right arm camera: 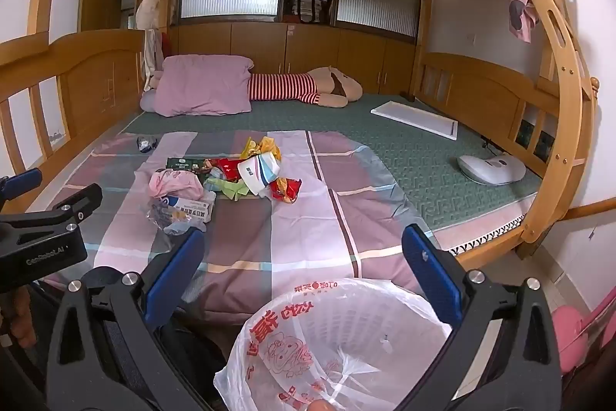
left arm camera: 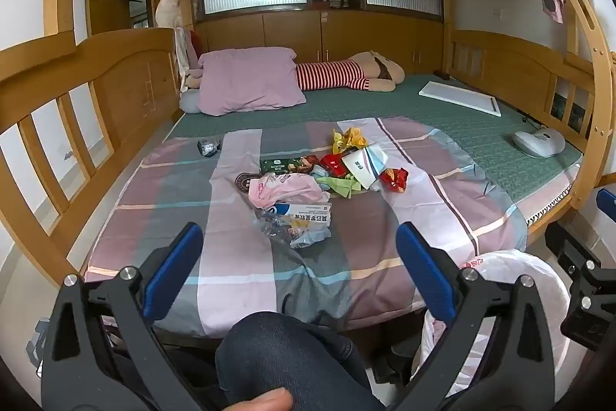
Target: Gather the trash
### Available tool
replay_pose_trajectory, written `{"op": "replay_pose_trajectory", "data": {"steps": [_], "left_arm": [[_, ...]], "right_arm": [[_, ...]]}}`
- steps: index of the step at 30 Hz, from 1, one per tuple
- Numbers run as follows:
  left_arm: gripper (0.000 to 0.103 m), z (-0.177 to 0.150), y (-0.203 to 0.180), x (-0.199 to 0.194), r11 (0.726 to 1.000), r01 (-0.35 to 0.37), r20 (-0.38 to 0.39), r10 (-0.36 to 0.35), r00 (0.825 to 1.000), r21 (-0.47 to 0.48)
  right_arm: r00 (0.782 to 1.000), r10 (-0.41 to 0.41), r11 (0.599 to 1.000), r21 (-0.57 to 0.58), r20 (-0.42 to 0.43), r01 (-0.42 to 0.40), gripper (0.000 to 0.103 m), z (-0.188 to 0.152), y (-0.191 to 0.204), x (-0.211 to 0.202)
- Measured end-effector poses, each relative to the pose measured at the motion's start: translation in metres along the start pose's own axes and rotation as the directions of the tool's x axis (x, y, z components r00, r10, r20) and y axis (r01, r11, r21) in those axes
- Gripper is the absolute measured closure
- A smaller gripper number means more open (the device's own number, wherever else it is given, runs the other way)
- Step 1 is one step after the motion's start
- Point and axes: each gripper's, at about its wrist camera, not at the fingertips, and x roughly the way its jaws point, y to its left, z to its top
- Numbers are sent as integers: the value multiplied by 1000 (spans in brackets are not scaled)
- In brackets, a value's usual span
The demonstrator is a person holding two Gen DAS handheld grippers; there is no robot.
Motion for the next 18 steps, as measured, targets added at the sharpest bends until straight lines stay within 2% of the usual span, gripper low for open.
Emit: {"op": "replay_pose_trajectory", "data": {"steps": [18], "left_arm": [[3, 1, -2, -7, 1000, 3, -1, -3, 1000, 5]], "right_arm": [[1000, -2, 1000, -2, -7, 2, 3, -1, 0, 1]]}}
